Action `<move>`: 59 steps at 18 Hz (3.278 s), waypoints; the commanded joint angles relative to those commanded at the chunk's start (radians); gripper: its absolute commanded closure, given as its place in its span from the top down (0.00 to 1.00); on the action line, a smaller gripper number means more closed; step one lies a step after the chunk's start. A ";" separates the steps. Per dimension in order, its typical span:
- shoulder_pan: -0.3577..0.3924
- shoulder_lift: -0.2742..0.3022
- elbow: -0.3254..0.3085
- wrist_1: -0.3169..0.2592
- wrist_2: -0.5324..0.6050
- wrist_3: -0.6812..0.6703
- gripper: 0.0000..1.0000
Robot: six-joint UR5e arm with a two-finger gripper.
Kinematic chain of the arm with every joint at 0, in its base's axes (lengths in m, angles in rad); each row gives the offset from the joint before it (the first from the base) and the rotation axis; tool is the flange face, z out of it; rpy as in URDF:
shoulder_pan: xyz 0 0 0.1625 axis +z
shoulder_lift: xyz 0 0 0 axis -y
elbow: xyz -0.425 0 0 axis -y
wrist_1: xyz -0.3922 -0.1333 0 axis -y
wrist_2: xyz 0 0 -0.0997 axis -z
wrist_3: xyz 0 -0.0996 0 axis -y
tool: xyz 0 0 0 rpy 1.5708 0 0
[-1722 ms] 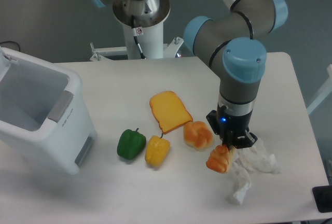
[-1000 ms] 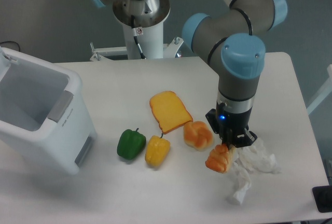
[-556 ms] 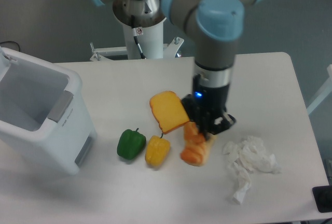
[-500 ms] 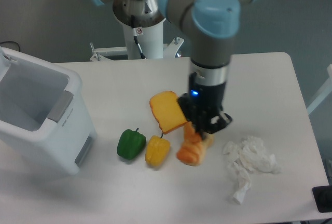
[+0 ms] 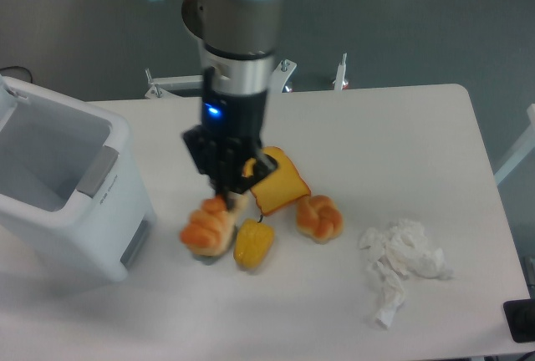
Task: Place the square bread in the trash can
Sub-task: 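Lift the bread roll and carry it toward the white trash bin, then hold the bread roll over the bin opening and lower slightly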
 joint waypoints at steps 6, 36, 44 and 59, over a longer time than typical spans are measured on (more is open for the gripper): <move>-0.140 0.057 -0.031 -0.003 -0.002 -0.123 0.16; -0.249 0.077 -0.152 -0.006 0.017 -0.160 1.00; -0.272 0.085 -0.189 -0.018 0.018 -0.163 1.00; -0.273 0.114 -0.196 -0.034 0.017 -0.160 1.00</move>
